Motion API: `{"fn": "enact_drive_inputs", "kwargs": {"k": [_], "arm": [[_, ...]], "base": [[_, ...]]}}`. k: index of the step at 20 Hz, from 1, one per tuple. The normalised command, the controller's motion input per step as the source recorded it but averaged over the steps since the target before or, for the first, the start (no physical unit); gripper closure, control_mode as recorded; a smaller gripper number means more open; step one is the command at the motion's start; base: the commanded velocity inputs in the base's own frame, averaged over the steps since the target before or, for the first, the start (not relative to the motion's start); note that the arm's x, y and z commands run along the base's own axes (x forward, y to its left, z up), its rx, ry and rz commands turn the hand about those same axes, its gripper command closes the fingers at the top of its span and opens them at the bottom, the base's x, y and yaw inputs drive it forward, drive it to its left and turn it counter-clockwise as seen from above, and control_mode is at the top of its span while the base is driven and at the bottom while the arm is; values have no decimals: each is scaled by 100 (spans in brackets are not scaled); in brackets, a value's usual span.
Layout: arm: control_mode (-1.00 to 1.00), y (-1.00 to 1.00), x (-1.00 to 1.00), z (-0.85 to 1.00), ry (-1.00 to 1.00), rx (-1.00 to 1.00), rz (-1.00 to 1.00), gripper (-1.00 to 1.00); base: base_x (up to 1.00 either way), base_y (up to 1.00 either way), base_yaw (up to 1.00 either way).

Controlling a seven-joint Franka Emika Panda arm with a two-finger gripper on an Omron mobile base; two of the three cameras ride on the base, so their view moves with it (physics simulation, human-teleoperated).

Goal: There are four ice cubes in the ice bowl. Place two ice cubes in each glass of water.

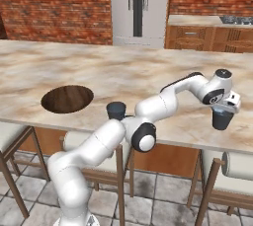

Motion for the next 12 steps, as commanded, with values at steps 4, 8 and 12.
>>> {"fn": "enact_drive_inputs", "kwargs": {"k": [4, 8, 12], "arm": [[-100, -49, 44, 46, 17, 8, 6, 100], [-100, -34, 36, 64, 19, 11, 5, 100], [-100, -36, 23, 74, 21, 13, 5, -100]], "base": [[0, 0, 0], [0, 0, 0], [0, 0, 0]]}}
